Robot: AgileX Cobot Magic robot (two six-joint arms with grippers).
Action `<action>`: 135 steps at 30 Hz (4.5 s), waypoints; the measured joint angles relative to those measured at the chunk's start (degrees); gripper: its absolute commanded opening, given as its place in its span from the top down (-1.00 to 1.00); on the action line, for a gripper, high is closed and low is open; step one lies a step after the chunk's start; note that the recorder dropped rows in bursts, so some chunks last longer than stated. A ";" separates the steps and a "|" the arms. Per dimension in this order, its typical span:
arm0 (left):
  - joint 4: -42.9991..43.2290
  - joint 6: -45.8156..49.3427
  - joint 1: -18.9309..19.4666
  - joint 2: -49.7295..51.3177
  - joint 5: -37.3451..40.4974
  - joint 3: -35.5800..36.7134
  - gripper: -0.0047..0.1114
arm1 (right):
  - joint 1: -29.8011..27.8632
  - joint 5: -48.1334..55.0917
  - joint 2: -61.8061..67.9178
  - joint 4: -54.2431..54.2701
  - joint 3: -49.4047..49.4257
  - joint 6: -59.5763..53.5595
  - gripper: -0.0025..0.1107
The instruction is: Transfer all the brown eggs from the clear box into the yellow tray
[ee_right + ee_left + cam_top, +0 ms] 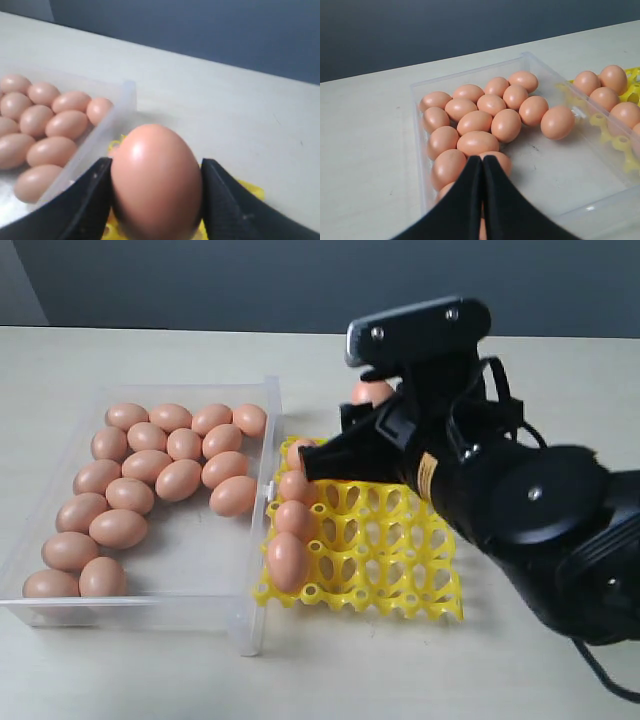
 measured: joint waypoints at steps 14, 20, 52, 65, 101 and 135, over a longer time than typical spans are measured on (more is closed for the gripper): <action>0.00 0.00 0.00 0.00 0.00 0.00 0.91 | -5.99 -0.08 13.46 -1.94 -1.05 2.37 0.96; 0.00 0.00 0.00 0.00 0.00 0.00 0.91 | -13.38 -21.78 15.97 -2.05 -7.01 2.14 0.96; 0.00 0.00 0.00 0.00 0.00 0.00 0.91 | -19.31 -55.53 16.06 2.96 -9.75 2.37 0.96; 0.00 0.00 0.00 0.00 0.00 0.00 0.91 | -26.37 -63.56 11.93 3.27 -20.53 2.37 0.97; 0.00 0.00 0.00 0.00 0.00 0.00 0.91 | -26.65 -85.10 15.99 70.50 3.82 -79.32 0.97; 0.00 0.00 0.00 0.00 0.00 0.00 0.91 | -26.22 -98.63 26.79 80.56 11.85 -89.97 0.97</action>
